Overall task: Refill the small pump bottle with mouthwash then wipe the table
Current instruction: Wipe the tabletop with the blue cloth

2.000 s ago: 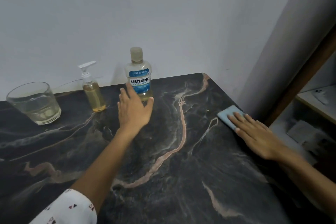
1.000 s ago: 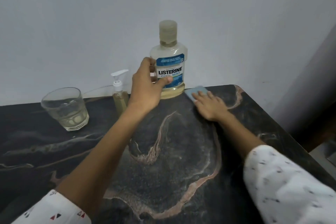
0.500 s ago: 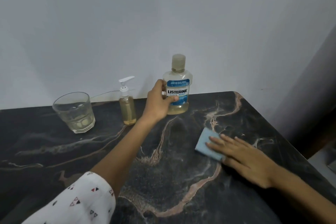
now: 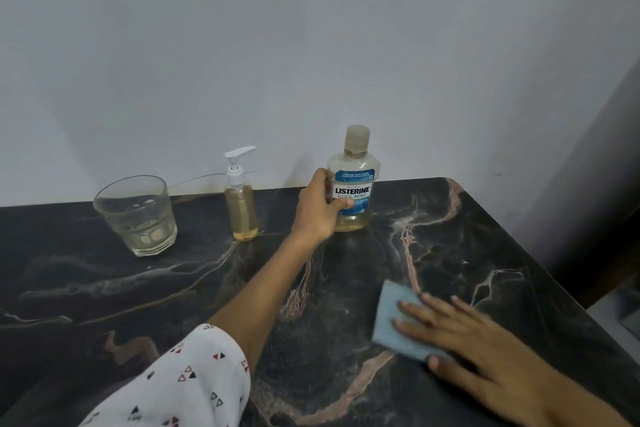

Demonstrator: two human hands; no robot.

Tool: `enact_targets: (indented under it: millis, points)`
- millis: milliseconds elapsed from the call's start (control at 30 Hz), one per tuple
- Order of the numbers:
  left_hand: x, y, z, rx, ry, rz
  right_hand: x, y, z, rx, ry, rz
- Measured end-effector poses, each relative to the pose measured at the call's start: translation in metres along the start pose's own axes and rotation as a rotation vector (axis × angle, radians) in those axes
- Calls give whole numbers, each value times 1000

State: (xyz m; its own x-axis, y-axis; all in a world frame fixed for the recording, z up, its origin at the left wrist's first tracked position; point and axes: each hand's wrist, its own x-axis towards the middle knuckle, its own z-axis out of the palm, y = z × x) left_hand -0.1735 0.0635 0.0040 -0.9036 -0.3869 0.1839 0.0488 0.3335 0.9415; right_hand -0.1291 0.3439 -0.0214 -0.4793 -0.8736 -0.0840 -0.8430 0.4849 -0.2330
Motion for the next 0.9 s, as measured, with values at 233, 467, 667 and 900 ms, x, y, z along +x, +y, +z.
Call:
enact_targets:
  millis: [233,467,667,900]
  points:
    - [-15,4,2,34,7,20,59,-5,-10,-33,28,120]
    - [-82,-5,-60,409,740,282,44,-68,19,-172,-74,-146]
    - [-54,-30,-94,350,398,-220,92,-82,23,-37,107,-108]
    - [-22,-11,-127,324,366,-54,219,-96,24,-26,148,129]
